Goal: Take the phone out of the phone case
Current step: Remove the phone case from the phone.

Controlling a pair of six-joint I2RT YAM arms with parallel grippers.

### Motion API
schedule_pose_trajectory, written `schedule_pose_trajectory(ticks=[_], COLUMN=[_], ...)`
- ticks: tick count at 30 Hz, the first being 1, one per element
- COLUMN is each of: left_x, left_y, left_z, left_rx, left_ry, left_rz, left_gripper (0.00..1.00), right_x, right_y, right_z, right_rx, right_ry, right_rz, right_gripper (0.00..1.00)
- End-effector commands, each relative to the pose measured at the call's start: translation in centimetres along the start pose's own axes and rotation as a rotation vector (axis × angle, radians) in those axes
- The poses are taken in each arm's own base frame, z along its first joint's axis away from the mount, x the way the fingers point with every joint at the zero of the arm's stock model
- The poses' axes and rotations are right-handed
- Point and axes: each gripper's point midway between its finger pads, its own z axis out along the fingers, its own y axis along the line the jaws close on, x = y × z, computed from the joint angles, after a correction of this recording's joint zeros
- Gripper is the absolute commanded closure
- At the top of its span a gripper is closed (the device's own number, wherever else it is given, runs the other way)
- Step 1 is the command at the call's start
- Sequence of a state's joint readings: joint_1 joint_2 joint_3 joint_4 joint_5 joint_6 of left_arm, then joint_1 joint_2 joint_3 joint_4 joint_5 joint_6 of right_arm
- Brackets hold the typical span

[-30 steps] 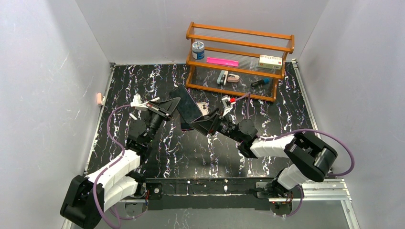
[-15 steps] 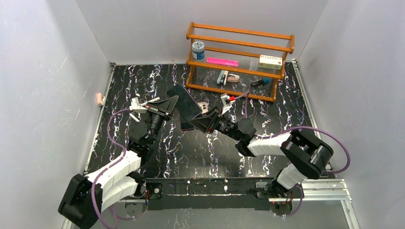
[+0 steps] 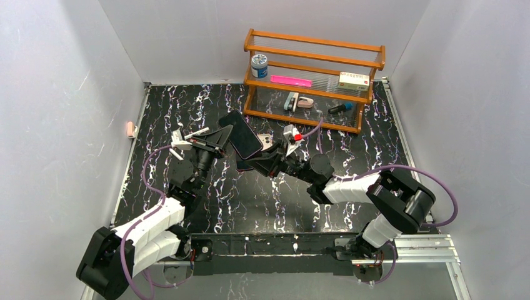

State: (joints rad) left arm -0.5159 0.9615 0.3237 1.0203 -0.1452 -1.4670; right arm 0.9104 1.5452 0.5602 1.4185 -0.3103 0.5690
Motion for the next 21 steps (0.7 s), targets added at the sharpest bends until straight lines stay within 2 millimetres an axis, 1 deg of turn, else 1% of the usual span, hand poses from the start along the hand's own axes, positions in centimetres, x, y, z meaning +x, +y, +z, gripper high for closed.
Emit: schedule_pose_trajectory(ticks=[1,4,7,10,13,16,17,19,21], left_x=[2.0,2.2,2.4,2.3,2.0,1.5,1.4,1.0,0.7], left_y=[-3.8,-4.3,-4.6,-4.6,-4.2,-3.5,-3.2,-2.5,-1.9], left_z=[-0.5,-0.6,-0.7,-0.8,-0.9,-0.9,-0.8,-0.8,-0.7], left_rx=[0.113,0.126,0.133,0.136,0.137,0.127,0.123,0.109,0.097], left_ry=[0.099,0.115,0.125,0.122,0.101,0.070,0.063,0.050,0.036], left_rz=[-0.060,-0.068,-0.072,-0.056,-0.011,0.058,0.078,0.116,0.142], left_gripper=[1.00,1.00,1.00,1.00,1.00,1.00,1.00,1.00,1.00], right_x=[-0.1,0.5,0.8,0.7,-0.3,-0.7,-0.8,-0.9,-1.1], right_y=[-1.8,-3.3,-4.6,-4.8,-4.6,-3.8,-3.5,-3.0,-2.3], right_z=[1.2,1.0,0.8,0.6,0.1,-0.7,-1.0,-1.5,-2.0], right_rx=[0.041,0.092,0.133,0.145,0.163,0.161,0.160,0.163,0.164], right_ry=[0.049,0.086,0.111,0.119,0.104,0.117,0.126,0.148,0.166], right_rz=[-0.231,-0.280,-0.291,-0.251,-0.188,-0.130,-0.114,-0.073,-0.024], right_gripper=[0.92,0.94,0.95,0.91,0.76,0.56,0.51,0.43,0.37])
